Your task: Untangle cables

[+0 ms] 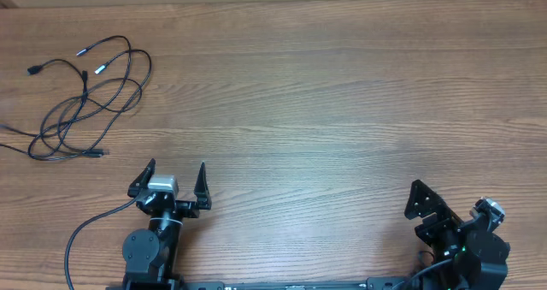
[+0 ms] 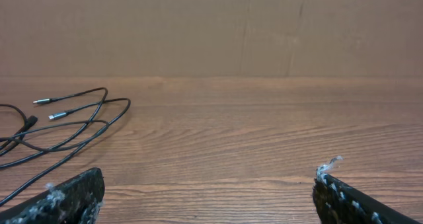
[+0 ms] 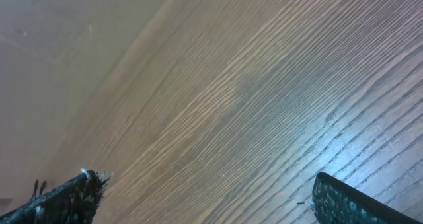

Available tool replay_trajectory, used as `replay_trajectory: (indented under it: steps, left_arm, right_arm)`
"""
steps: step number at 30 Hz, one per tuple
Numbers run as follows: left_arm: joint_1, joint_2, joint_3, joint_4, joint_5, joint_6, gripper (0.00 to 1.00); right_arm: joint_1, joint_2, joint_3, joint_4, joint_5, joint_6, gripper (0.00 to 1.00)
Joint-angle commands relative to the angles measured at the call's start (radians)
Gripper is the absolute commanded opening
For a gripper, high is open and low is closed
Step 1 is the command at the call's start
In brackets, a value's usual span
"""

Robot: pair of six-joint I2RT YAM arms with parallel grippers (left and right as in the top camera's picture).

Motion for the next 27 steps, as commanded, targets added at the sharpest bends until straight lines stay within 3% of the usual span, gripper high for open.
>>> replay_trajectory:
  steps: [1, 4, 7, 12, 17, 27]
  left_arm:
    - [0.011, -0.011, -0.003, -0.002, -0.008, 0.016, 1.00]
    - [0.011, -0.011, -0.003, -0.002, -0.008, 0.016, 1.00]
    - [0.011, -0.011, -0.003, -0.003, -0.008, 0.016, 1.00]
    - [0.011, -0.011, -0.003, -0.002, -0.008, 0.016, 1.00]
    - [0.011, -0.011, -0.003, -0.002, -0.008, 0.016, 1.00]
    - [0.011, -0.011, -0.003, -0.002, -0.008, 0.016, 1.00]
  right_arm:
    - [0.008, -0.010, 0.000, 0.000, 0.011, -0.010, 1.00]
    - [0.008, -0.010, 0.000, 0.032, -0.023, -0.011, 1.00]
    - [0.007, -0.010, 0.000, 0.194, -0.023, -0.037, 1.00]
    - [0.007, -0.010, -0.002, 0.573, -0.039, -0.333, 1.00]
    - [0.008, -0.010, -0.042, 0.837, -0.089, -0.595, 1.00]
    - [0.019, -0.010, -0.308, 1.332, -0.124, -0.607, 1.00]
